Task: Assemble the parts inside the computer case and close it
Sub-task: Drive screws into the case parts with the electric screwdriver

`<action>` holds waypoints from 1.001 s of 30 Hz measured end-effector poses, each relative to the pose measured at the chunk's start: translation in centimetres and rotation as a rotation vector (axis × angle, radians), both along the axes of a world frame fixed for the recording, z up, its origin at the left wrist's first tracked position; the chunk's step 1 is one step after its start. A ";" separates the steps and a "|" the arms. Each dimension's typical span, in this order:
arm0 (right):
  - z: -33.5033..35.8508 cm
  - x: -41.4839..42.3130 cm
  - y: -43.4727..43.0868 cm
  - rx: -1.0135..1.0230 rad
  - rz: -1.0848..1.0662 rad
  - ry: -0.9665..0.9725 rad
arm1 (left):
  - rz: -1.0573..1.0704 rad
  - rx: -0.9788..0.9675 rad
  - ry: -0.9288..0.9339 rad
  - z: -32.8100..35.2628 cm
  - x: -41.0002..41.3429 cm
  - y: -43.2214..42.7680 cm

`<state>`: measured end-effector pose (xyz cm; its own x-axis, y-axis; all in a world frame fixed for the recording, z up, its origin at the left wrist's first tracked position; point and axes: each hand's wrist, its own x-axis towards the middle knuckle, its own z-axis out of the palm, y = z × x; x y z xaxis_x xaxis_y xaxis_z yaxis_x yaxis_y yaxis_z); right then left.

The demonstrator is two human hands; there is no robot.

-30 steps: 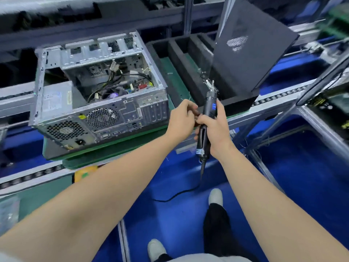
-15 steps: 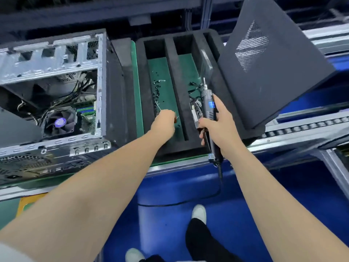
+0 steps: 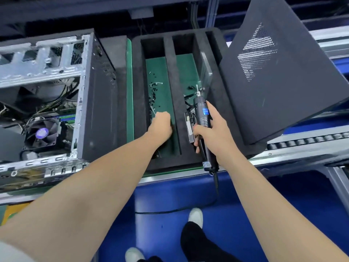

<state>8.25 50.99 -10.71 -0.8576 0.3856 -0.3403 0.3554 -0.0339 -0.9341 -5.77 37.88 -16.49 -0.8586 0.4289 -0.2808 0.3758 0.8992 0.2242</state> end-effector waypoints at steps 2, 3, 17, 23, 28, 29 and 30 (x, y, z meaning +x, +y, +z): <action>0.5 -0.1 -0.5 -0.014 -0.003 0.014 | 0.170 0.219 -0.054 2.1 -0.9 0.0; 0.8 -0.2 -0.9 -0.020 -0.007 0.024 | 0.259 0.348 -0.095 3.4 -1.3 0.0; 8.1 5.0 -10.9 0.153 0.010 0.255 | 0.410 1.357 -1.048 17.5 3.0 -5.1; 9.8 8.5 -18.5 0.217 0.012 0.331 | 0.418 1.593 -1.130 21.3 6.8 -12.4; 9.9 10.2 -24.9 0.311 0.041 0.279 | 0.411 1.569 -0.902 21.6 9.2 -19.4; 9.8 10.3 -26.3 0.318 0.053 0.270 | 0.407 1.556 -0.849 21.5 9.4 -21.0; 9.7 10.4 -27.3 0.312 0.059 0.263 | 0.395 1.550 -0.821 21.3 9.5 -22.2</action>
